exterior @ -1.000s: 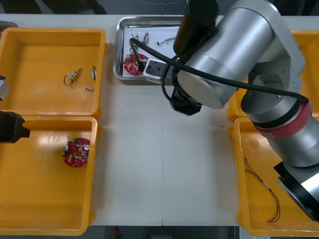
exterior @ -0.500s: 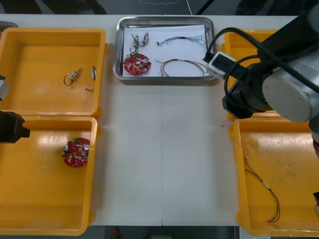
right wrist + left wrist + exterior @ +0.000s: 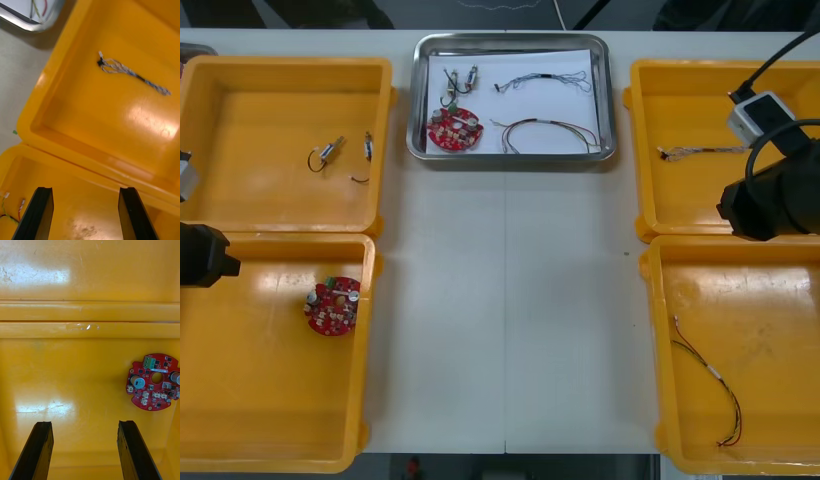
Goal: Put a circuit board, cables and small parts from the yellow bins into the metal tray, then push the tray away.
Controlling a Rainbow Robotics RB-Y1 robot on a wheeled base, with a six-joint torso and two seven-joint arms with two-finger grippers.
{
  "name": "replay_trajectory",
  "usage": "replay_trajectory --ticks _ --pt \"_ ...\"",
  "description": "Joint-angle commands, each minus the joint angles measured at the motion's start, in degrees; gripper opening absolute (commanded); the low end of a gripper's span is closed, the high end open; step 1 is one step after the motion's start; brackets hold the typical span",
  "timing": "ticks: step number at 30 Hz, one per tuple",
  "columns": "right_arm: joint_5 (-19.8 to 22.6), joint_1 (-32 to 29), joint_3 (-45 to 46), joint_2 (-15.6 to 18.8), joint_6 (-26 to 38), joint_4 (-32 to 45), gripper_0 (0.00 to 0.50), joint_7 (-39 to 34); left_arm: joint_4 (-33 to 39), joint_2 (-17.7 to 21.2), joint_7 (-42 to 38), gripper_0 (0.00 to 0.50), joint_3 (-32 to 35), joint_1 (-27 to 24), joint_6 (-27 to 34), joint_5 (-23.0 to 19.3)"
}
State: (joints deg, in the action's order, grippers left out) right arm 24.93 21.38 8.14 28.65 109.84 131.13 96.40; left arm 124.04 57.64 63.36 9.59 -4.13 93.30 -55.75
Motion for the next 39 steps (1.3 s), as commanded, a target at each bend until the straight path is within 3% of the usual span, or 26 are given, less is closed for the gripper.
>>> replay_trajectory --ticks 1,12,18,39 --pt "4.2 -4.7 5.4 3.2 0.2 2.2 0.500 -6.6 1.6 2.6 1.9 0.500 1.5 1.1 -0.6 -0.4" --pt "14.0 -13.7 14.7 5.9 0.2 3.9 0.500 -14.7 1.6 2.6 1.9 0.500 1.5 1.1 -0.6 -0.4" --pt "14.9 -15.9 15.1 6.0 0.2 4.8 0.500 -19.2 1.6 2.6 1.9 0.500 1.5 1.1 -0.6 -0.4" --pt "15.1 -19.2 15.4 7.1 0.2 3.5 0.500 -21.9 1.6 2.6 1.9 0.500 1.5 1.1 -0.6 -0.4"
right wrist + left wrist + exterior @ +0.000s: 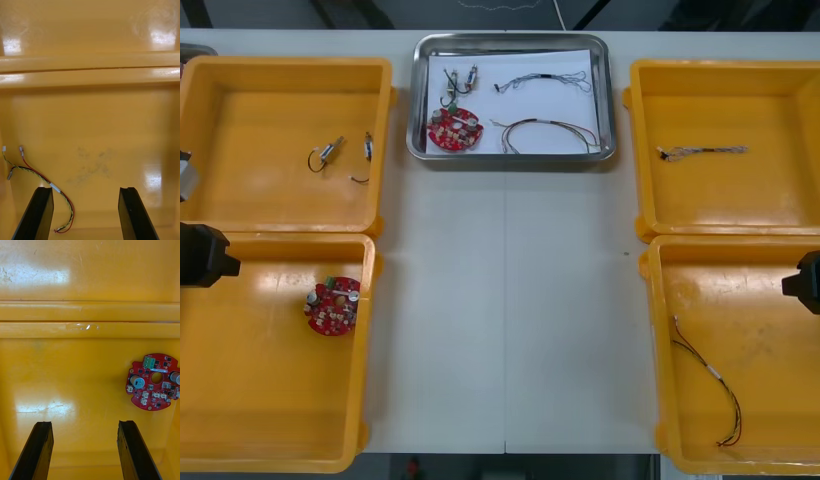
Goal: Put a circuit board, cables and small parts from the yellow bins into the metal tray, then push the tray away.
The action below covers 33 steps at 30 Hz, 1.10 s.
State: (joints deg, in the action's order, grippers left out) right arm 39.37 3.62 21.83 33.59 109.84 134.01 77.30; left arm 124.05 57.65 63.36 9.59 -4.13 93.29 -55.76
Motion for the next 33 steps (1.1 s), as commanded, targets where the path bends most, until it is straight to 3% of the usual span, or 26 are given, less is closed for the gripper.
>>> replay_trajectory --ticks 1,33 --pt "0.8 -1.6 1.6 2.2 0.2 0.6 0.500 -2.8 1.5 2.6 1.9 0.500 1.5 1.1 -0.6 -0.4" --pt "1.2 -1.9 1.7 2.2 0.2 0.5 0.500 -2.8 1.5 2.6 1.9 0.500 1.5 1.1 -0.6 -0.4"
